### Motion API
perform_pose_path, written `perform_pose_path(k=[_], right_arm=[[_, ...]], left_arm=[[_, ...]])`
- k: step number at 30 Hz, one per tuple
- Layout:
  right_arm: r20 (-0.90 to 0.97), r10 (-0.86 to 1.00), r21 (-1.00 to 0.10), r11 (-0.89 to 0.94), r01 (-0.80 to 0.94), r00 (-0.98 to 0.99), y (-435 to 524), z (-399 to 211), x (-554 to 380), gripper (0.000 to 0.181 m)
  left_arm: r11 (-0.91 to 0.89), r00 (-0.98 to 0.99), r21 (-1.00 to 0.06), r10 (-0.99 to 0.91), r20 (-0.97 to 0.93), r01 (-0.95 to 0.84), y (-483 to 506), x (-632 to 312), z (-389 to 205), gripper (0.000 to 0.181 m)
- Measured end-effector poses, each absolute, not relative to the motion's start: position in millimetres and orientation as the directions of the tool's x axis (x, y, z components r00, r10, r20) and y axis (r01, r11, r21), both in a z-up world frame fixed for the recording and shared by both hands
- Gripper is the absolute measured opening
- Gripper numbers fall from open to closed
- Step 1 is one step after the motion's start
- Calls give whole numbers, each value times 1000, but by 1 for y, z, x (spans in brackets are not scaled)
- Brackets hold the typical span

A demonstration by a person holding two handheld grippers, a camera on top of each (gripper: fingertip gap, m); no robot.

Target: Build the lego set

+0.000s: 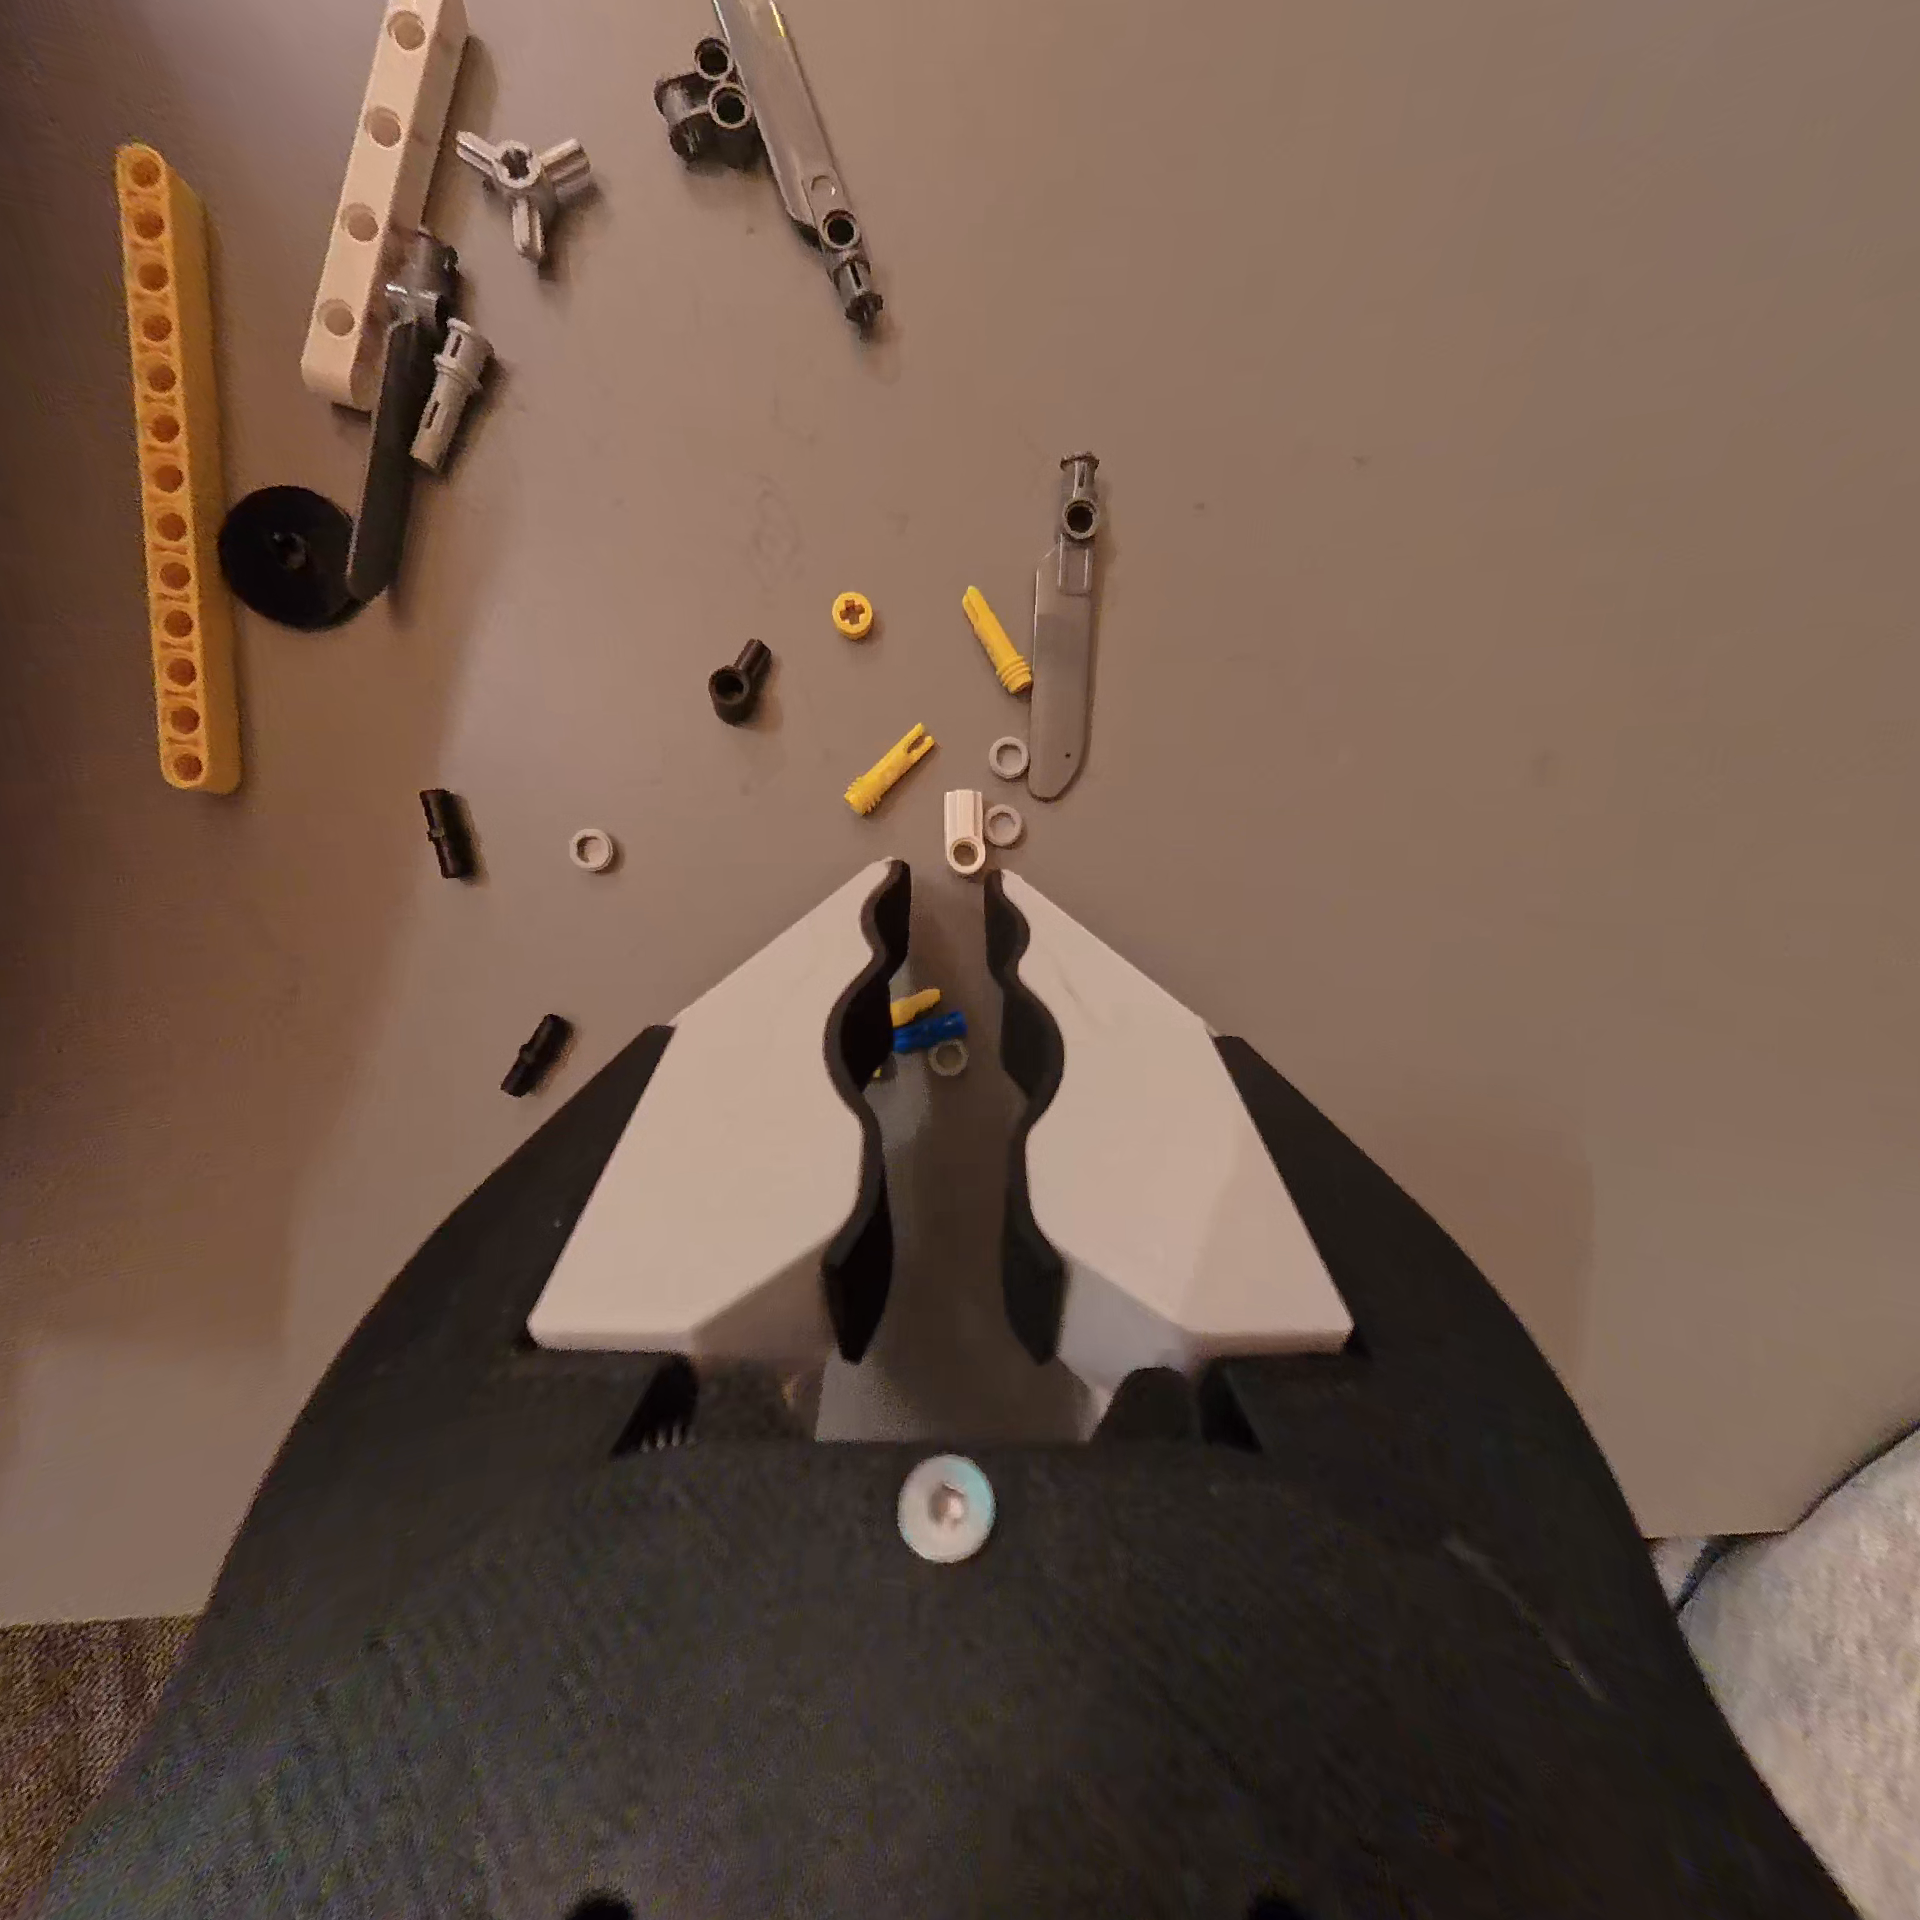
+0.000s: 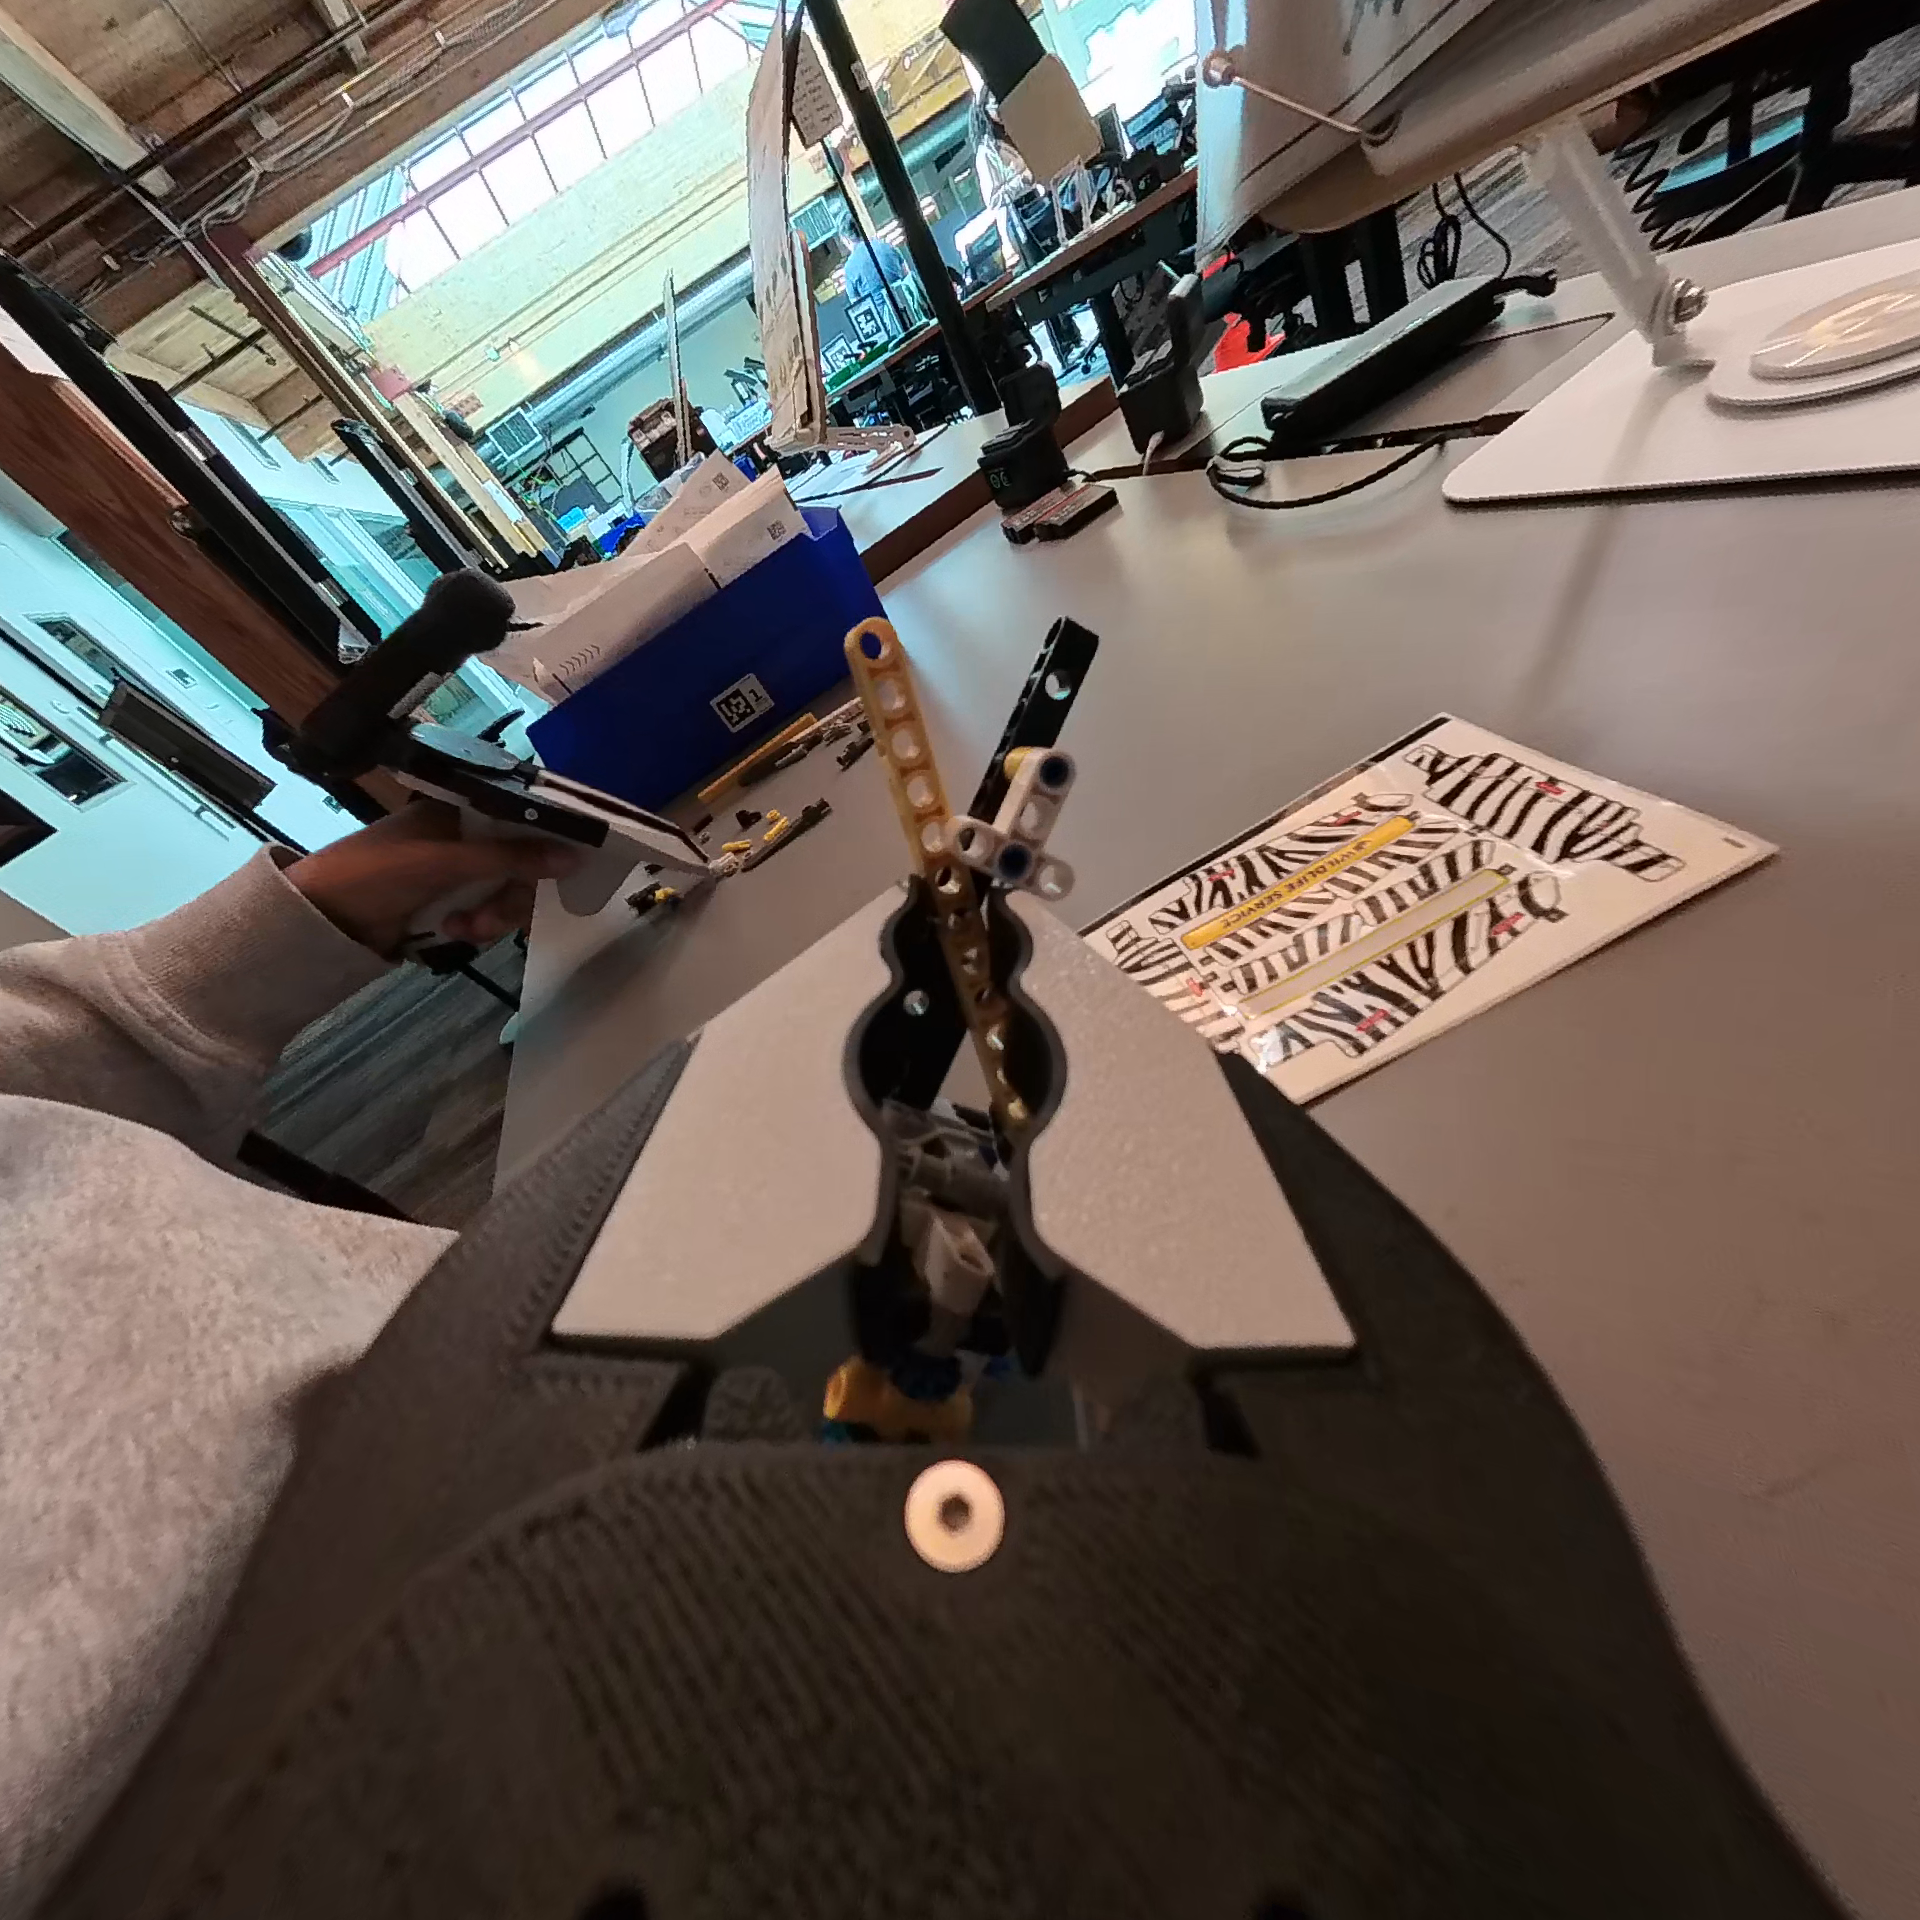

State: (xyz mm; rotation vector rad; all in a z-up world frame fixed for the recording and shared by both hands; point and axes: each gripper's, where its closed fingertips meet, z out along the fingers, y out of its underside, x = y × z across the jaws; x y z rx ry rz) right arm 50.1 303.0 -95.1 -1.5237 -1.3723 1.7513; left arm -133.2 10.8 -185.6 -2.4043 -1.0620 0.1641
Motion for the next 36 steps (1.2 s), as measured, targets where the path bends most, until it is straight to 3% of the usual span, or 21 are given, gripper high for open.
perform_pose_path(k=[1, 7, 12, 17, 19, 21, 24, 27, 29, 36], right_arm=[[-479, 827, -872, -410, 268, -295, 303, -95, 50, 10], [-480, 826, -871, -411, 268, -294, 303, -95, 50, 10], [-485, 822, -869, -413, 272, -299, 302, -96, 50, 10], [-489, 809, -867, -412, 280, -326, 297, -94, 50, 9], [-496, 787, -866, -416, 279, -367, 292, -90, 51, 9], [-507, 755, -862, -429, 271, -417, 287, -85, 52, 9], [-528, 689, -848, -460, 264, -497, 279, -76, 54, 10], [-544, 667, -836, -482, 263, -509, 278, -75, 51, 9], [-549, 671, -833, -484, 267, -497, 277, -77, 48, 9], [-536, 712, -844, -470, 260, -454, 274, -80, 40, 9]], left_arm=[[-566, 686, -491, 722, 91, 662, 11, -134, -185, 14], [-556, 660, -444, 742, 115, 702, 15, -136, -190, 18], [-562, 664, -450, 741, 98, 694, 15, -139, -189, 7], [-467, 692, -612, 696, 192, 639, 39, -139, -154, 6], [-344, 744, -715, 561, 362, 608, 77, -119, -121, 6], [-188, 757, -750, 346, 554, 635, 118, -90, -87, 6], [-41, 642, -642, 12, 766, 766, 173, -48, -57, 5], [-49, 447, -467, -215, 868, 883, 218, -14, -56, 5], [-81, 341, -375, -275, 899, 924, 240, 2, -62, 5], [-114, 162, -204, -304, 939, 972, 264, 16, -76, 5]])
